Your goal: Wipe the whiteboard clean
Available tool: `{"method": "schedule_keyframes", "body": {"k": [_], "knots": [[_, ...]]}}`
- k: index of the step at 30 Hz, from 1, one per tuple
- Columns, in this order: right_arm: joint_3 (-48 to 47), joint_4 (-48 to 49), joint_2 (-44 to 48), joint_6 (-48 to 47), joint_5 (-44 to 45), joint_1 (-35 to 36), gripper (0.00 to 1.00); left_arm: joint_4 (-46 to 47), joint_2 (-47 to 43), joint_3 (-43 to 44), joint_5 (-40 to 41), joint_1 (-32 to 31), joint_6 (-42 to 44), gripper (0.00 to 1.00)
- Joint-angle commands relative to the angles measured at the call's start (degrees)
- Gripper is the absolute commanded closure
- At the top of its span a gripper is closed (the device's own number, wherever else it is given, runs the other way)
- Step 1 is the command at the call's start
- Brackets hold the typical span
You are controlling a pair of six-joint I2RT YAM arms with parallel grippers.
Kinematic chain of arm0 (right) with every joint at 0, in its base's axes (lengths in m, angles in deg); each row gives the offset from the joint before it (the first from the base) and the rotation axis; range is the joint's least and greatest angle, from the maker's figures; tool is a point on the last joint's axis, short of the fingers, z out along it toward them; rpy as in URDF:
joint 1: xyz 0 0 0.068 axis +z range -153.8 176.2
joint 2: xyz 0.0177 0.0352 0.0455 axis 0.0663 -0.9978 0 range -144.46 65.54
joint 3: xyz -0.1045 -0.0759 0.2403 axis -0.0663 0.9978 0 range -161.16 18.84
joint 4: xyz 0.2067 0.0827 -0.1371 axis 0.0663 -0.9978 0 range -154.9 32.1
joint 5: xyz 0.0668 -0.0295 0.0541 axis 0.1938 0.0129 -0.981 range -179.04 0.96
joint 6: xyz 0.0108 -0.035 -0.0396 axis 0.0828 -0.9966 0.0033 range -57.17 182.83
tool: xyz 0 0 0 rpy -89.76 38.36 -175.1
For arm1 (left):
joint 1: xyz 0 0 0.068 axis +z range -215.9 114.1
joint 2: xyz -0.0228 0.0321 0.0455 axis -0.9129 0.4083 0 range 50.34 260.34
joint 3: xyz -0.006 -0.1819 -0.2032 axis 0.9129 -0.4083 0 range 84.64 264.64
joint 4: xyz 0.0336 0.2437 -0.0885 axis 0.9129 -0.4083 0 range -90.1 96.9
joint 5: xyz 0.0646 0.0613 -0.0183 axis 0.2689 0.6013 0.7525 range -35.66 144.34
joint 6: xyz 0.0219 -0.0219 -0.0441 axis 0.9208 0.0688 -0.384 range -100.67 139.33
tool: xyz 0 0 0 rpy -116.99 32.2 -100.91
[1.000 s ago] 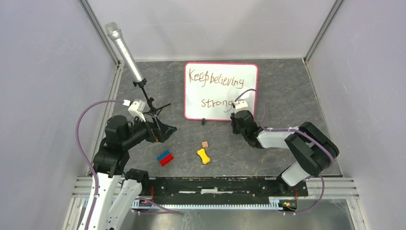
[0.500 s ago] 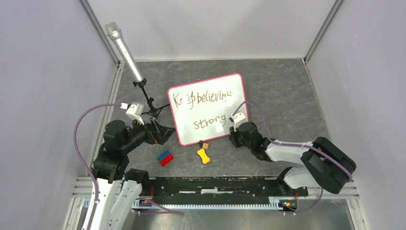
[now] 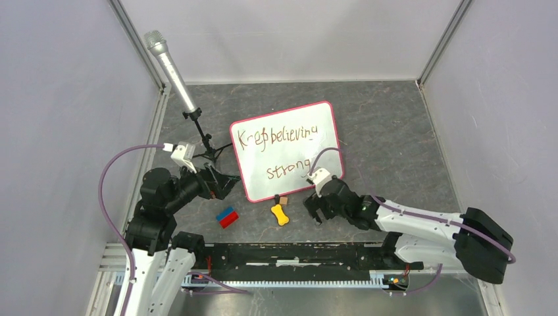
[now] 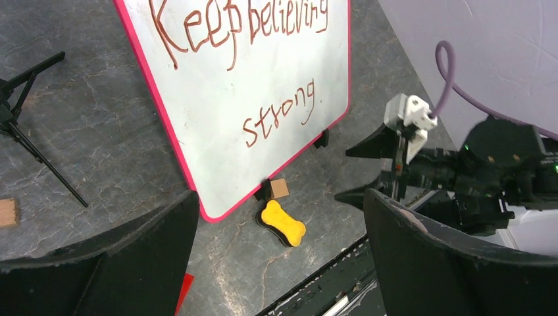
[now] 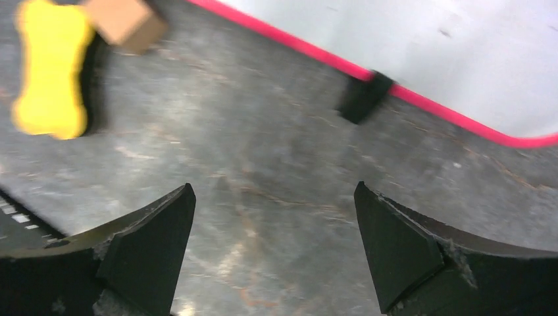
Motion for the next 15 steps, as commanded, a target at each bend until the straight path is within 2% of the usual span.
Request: {"method": "schedule_keyframes", "body": {"k": [1,6,11,15], "knots": [[-5.6,-0.9,-1.0,6.1,5.5,9.8,0.02,2.7,-0.5,-0.3,-0.1,-0.1,1.7,0.00],[-17.0,-3.0,-12.3,11.9,15.8,20.1,0.02,2.8,-0.6,-0.4,-0.4,-0.1,1.8,0.00],[-28.1,-10.4,-23.7,18.8,22.5,23.6,0.12,2.7,-0.9,-0.2,-0.1,-0.1,1.8,0.00],[-28.9,-8.9,-26.8,20.4,23.4,24.7,0.15,2.7,-1.2,-0.2,-0.1,-0.1,1.8,0.00]]}}
